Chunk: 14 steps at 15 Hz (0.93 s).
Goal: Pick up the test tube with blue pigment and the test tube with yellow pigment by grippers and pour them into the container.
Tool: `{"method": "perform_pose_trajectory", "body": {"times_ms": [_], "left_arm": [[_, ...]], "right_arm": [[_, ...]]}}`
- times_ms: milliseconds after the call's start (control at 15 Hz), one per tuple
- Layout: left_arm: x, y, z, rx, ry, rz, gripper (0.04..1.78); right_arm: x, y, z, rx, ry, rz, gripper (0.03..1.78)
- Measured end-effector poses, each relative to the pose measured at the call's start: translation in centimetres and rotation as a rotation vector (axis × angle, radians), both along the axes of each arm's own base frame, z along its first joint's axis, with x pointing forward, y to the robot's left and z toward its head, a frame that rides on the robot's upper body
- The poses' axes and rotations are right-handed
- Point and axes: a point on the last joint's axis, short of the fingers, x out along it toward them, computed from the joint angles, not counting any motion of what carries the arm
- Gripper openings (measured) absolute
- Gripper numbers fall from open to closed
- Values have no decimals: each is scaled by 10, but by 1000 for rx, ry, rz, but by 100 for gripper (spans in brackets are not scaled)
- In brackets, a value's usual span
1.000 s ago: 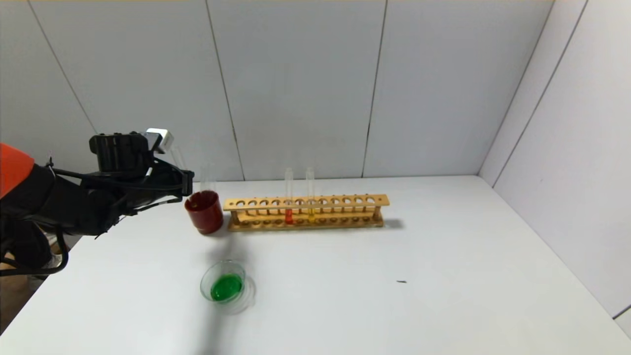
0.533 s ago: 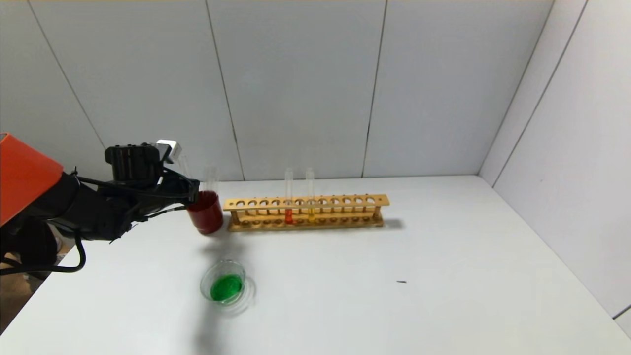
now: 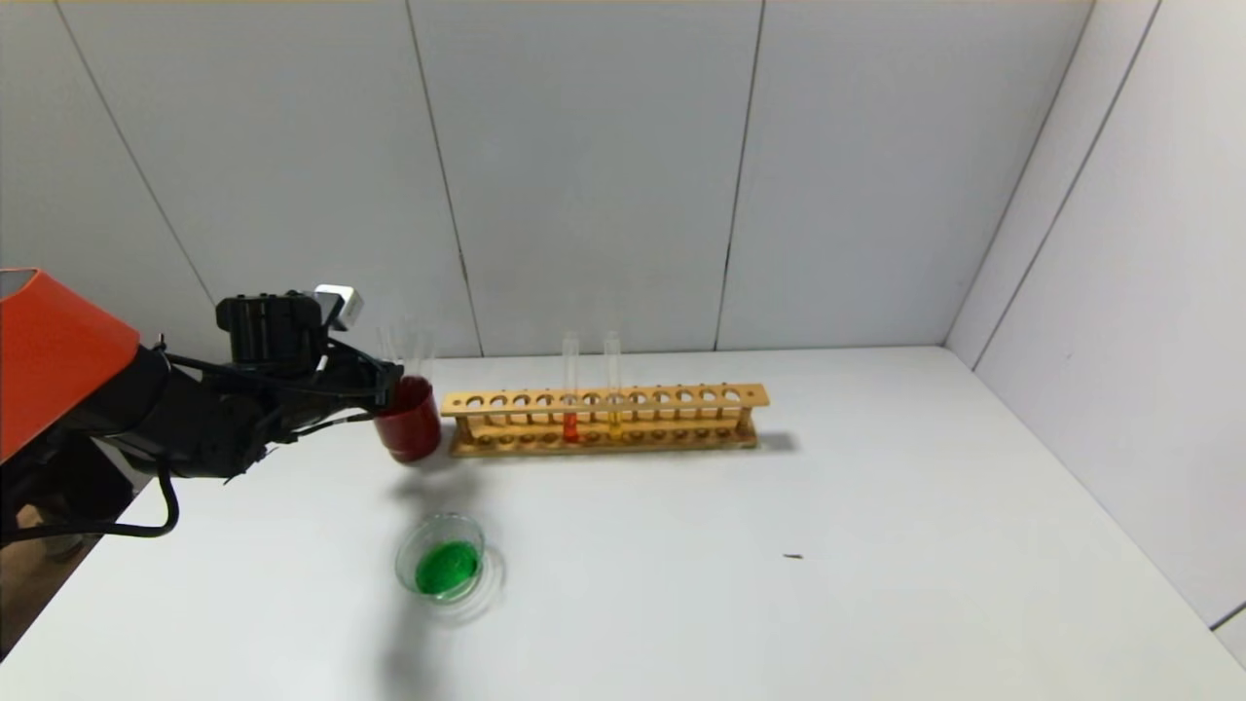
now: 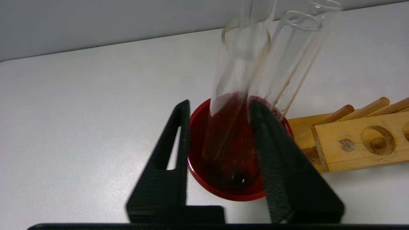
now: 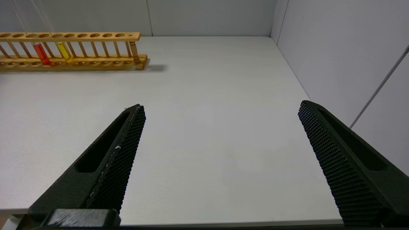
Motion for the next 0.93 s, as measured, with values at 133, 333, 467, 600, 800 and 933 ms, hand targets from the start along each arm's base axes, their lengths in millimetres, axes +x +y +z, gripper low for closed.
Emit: {"method": "perform_pose_trajectory", "body": {"times_ms": [133,333,467,600,800,933], "left_arm": [[0,-1,1,2,-3,-3,110],[-4,-2,11,3,-24,-1,152],[-10,-2,24,4,-48,-1,168],[-19,-1,41,7,-77,0,175],[-41,-1,75,7,-128,2,175],[-65,0,107,8,-182,4,175]], "right_arm": [[0,0,0,0,0,0,175],[0,0,0,0,0,0,175],[0,0,0,0,0,0,175],[0,0,0,0,0,0,175],[0,0,0,0,0,0,175],[0,0,0,0,0,0,175]]}}
